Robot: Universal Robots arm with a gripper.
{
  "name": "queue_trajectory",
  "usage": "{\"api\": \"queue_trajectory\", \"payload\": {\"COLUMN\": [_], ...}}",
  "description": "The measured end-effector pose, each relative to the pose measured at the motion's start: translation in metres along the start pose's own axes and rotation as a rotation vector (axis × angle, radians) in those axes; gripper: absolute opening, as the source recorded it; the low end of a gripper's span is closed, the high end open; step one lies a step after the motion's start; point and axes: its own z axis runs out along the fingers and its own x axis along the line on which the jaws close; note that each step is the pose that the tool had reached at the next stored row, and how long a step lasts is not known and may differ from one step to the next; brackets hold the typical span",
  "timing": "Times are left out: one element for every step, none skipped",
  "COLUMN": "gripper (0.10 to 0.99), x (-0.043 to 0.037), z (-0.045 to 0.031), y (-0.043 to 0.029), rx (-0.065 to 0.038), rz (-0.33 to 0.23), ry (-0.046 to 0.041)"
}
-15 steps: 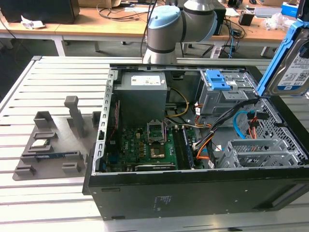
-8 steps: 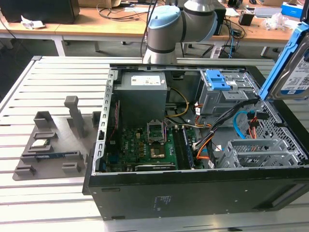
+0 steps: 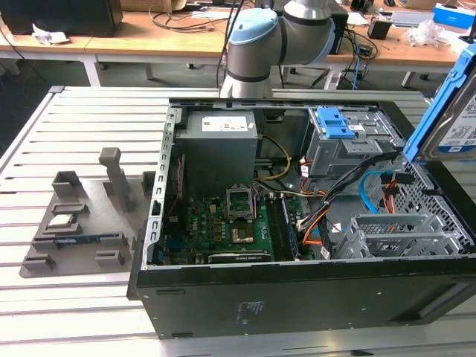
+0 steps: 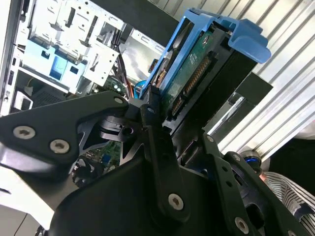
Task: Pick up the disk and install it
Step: 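Pick up the disk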
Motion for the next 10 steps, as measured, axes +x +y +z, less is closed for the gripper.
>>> {"api": "queue_trajectory", "payload": {"gripper": [0.365,0.365,0.365,0.365,0.365,0.365,0.365,0.365,0.365,0.365], "x": [0.0015,0.0037,0.0051,0.0079,0.0094,0.0112,0.0127,0.0142,0.016,0.0175], "z": [0.0,0.0,0.0,0.0,0.0001,0.0001,0.0,0.0001,0.0001,0.0], "y": [0.0,0.0001,0.0001,0.0001,0.0001,0.0002,0.0002,0.0002,0.0002,0.0003], "rx": [0.0,0.0,0.0,0.0,0.0,0.0,0.0,0.0,0.0,0.0], "rz": [0.0,0.0,0.0,0.0,0.0,0.0,0.0,0.0,0.0,0.0], "ry": [0.0,0.0001,0.0,0.0,-0.0001,0.0,0.0001,0.0,0.0001,0.0001]}}
